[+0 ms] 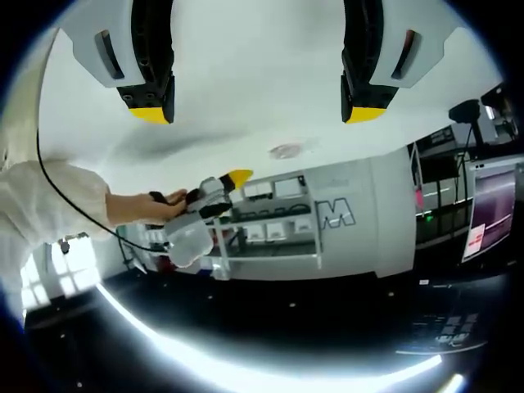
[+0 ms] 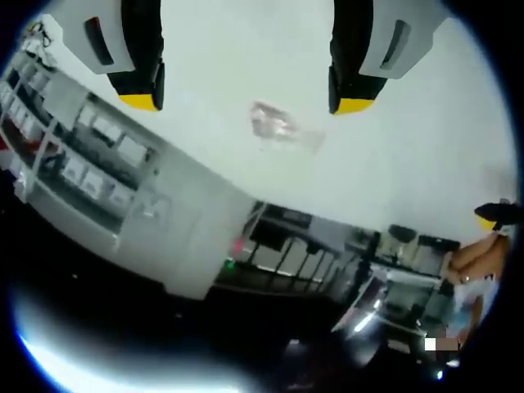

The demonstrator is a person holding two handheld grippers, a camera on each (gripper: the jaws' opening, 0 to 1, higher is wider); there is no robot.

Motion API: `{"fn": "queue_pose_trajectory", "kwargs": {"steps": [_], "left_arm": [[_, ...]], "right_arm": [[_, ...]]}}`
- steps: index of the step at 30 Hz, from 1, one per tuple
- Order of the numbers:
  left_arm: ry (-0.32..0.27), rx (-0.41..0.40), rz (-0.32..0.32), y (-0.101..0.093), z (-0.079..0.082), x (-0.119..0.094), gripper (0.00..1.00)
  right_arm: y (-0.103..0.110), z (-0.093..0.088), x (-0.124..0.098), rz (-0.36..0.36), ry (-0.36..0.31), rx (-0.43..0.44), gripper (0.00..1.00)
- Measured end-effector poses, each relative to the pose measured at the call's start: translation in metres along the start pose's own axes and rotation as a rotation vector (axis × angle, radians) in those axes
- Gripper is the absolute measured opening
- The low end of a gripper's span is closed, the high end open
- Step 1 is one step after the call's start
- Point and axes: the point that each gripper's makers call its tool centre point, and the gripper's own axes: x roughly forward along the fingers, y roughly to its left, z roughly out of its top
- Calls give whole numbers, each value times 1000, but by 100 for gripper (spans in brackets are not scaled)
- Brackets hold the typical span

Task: Open the resealable bag by pulling the two sides of the seal apart until the entire bag opening is separated and visibly accessible.

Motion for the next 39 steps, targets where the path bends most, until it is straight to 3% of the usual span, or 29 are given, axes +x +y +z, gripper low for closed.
{"fn": "queue_pose_trajectory", "kwargs": {"steps": [31,39], "left_arm": [[-3,4,-5,-1,1,-1,82],[-2,5,-8,-2,1,-1,82]], "right_arm": [[14,9,19,8,-16,-158,82],[14,13,25,0,-37,-159,84]]}}
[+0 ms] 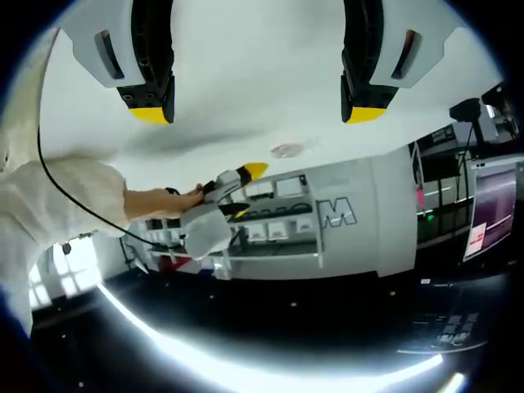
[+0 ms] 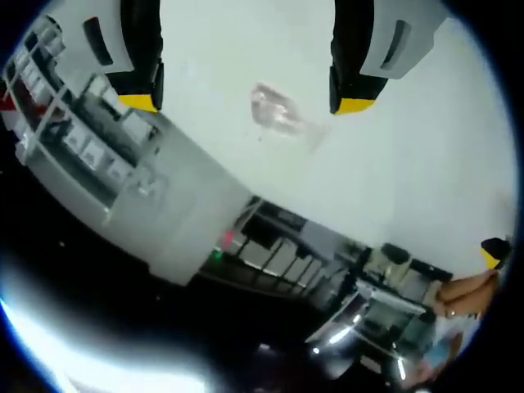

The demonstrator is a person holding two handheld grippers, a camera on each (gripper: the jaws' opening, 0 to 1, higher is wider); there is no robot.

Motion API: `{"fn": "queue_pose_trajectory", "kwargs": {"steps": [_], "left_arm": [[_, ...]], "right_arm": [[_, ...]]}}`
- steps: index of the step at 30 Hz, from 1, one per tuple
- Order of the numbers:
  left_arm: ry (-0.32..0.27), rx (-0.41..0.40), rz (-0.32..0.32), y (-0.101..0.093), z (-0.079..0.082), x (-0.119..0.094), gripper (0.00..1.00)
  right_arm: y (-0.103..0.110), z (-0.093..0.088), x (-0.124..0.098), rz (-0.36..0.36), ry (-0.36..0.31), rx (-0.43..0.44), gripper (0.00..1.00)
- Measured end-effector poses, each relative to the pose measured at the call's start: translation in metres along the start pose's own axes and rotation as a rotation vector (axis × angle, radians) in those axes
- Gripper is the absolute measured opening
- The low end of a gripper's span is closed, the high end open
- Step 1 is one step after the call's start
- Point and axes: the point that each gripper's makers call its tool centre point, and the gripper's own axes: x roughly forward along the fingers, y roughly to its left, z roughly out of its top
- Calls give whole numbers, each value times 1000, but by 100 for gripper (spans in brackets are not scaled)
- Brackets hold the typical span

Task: Open the resealable bag by pulling the two sides of the seal apart until the entire bag opening is separated and visibly accessible.

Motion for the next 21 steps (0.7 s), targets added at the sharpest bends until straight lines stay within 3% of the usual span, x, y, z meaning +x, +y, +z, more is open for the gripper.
{"fn": "queue_pose_trajectory", "kwargs": {"steps": [8,21], "left_arm": [[0,-3,-1,0,0,0,82],[-6,-9,-1,1,1,-1,82]], "right_arm": [[-5,7,1,-24,-36,12,83],[0,7,9,-24,-20,-34,83]]}}
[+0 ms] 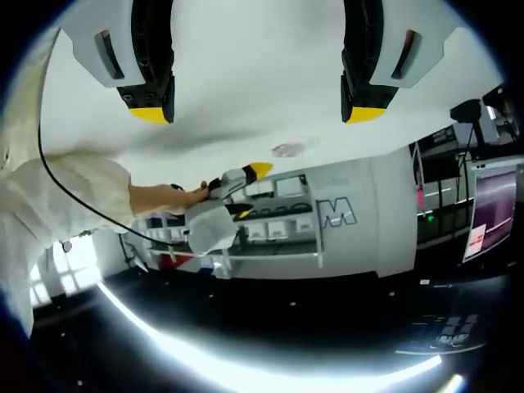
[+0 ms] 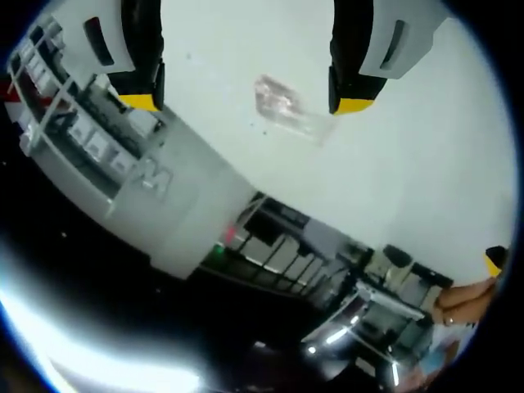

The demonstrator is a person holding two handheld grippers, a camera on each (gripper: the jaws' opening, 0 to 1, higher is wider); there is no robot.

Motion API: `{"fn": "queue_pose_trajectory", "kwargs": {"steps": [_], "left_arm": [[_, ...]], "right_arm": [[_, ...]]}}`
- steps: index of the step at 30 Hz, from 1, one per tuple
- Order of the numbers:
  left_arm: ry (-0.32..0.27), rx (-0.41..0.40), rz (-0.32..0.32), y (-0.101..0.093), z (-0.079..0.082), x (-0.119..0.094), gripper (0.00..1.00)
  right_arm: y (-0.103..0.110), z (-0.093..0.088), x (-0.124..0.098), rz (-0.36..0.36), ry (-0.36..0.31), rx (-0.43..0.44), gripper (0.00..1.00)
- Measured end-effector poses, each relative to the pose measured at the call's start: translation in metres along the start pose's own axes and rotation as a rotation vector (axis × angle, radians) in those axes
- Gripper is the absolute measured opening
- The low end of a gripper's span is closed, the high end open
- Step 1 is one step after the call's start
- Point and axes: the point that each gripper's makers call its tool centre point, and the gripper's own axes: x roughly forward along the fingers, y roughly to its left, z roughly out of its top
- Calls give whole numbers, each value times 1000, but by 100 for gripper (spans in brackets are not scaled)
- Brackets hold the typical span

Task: Open the resealable bag by pulling the two sides of the seal apart until the entire bag opening is separated and visibly accessible.

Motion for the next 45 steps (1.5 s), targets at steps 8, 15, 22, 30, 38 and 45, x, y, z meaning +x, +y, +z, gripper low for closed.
{"fn": "queue_pose_trajectory", "kwargs": {"steps": [8,15,22,30,38,45], "left_arm": [[-1,-1,-2,0,0,0,82],[-4,-1,-3,-1,1,0,82],[-8,-5,-4,-1,2,-1,82],[-8,-6,-8,-2,2,0,82],[-7,-4,-7,-2,2,0,82],[-8,-4,-8,-2,2,0,82]], "right_arm": [[1,1,3,9,-2,111,82],[-3,1,11,25,7,273,80],[5,1,18,48,26,308,80],[12,1,23,65,44,333,80],[10,3,26,67,44,421,80],[17,3,29,98,60,473,80]]}}
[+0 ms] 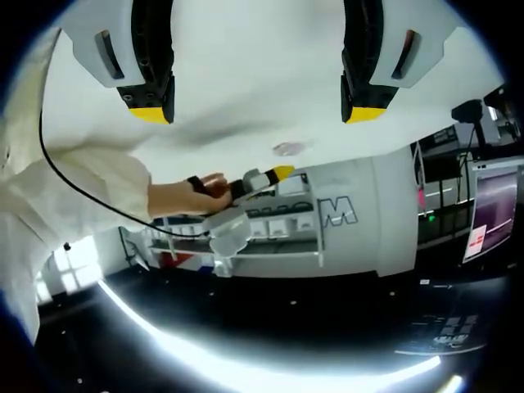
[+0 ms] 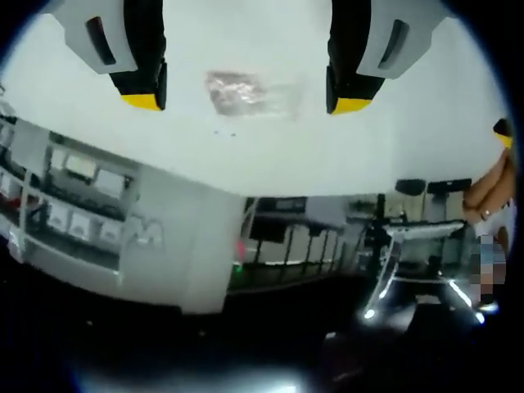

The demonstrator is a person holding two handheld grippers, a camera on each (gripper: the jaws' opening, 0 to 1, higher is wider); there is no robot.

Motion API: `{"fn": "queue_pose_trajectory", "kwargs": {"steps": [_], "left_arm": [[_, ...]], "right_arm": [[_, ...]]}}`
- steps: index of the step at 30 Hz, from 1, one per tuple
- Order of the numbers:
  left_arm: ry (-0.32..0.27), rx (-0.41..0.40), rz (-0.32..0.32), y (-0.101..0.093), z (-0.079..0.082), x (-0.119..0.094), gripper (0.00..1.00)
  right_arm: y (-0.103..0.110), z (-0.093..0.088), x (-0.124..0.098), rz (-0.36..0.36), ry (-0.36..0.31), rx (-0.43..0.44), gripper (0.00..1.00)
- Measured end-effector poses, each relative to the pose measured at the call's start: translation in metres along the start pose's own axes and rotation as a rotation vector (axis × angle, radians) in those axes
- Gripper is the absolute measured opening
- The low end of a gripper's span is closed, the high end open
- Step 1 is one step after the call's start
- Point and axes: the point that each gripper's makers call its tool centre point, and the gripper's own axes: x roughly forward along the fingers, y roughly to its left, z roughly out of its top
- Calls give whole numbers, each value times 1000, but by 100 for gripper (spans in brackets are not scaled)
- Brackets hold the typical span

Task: Open the resealable bag by pulling the two sides of the seal apart until the entire bag opening is separated and visibly accessible.

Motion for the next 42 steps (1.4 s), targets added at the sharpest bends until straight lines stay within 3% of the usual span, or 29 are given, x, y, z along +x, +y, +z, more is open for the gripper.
{"fn": "queue_pose_trajectory", "kwargs": {"steps": [23,28,35,38,42], "left_arm": [[-8,2,-4,0,2,0,82],[-9,0,-4,0,2,0,82],[-8,1,-5,-1,2,-1,82],[-8,3,-5,-2,2,-1,82],[-8,5,-3,-2,2,0,82]], "right_arm": [[15,-22,14,44,158,-14,79],[17,-20,17,52,114,40,79],[13,-28,24,42,118,82,79],[12,-34,23,30,147,-4,78],[12,-31,21,12,138,-114,78]]}}
